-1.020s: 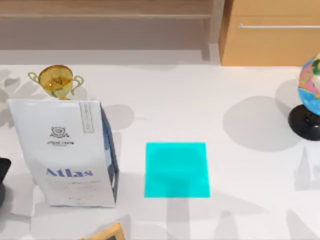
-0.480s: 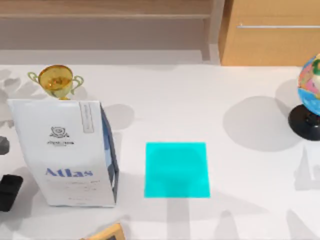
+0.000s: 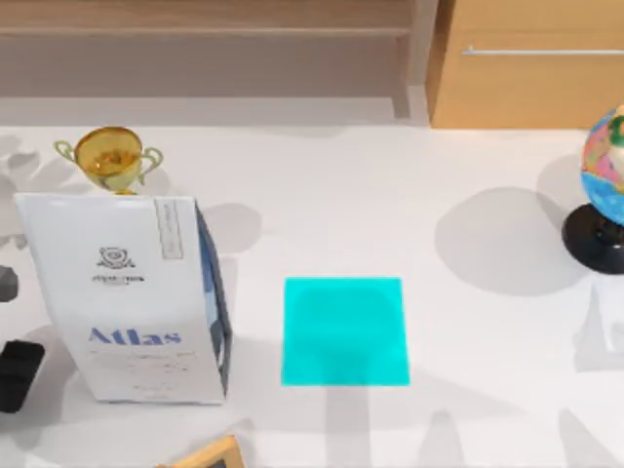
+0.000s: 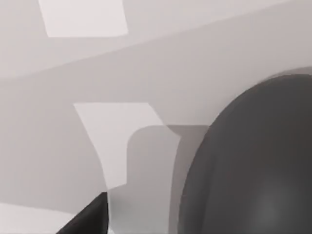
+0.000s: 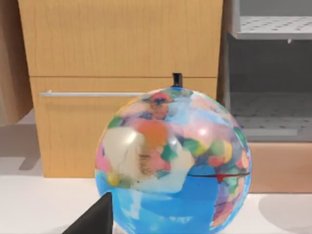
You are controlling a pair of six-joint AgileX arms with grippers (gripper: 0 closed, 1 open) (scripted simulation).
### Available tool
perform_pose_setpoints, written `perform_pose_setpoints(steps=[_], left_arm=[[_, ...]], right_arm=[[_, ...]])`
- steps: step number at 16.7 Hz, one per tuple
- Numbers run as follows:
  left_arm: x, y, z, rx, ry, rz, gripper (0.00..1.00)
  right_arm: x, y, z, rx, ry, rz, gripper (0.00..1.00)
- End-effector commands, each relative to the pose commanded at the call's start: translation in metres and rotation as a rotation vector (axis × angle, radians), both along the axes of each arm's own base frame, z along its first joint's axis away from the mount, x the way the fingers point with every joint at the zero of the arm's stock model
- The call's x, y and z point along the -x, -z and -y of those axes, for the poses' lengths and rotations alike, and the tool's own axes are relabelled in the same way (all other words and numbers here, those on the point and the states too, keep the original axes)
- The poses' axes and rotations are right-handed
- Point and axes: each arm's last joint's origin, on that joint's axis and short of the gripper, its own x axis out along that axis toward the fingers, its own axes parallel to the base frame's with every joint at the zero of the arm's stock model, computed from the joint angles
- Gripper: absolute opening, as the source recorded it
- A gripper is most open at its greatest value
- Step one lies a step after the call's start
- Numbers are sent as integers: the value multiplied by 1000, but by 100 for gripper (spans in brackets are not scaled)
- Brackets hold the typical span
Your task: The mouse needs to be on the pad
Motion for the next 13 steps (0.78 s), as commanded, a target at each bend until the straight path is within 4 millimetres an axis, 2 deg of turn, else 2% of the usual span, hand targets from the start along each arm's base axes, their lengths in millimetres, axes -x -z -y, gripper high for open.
perform_pose_setpoints(steps=[9,13], left_arm=[[0,0,0,0,0,0,2],[0,0,0,0,0,0,0]], right_arm=[[0,0,0,0,0,0,100],[0,0,0,0,0,0,100]])
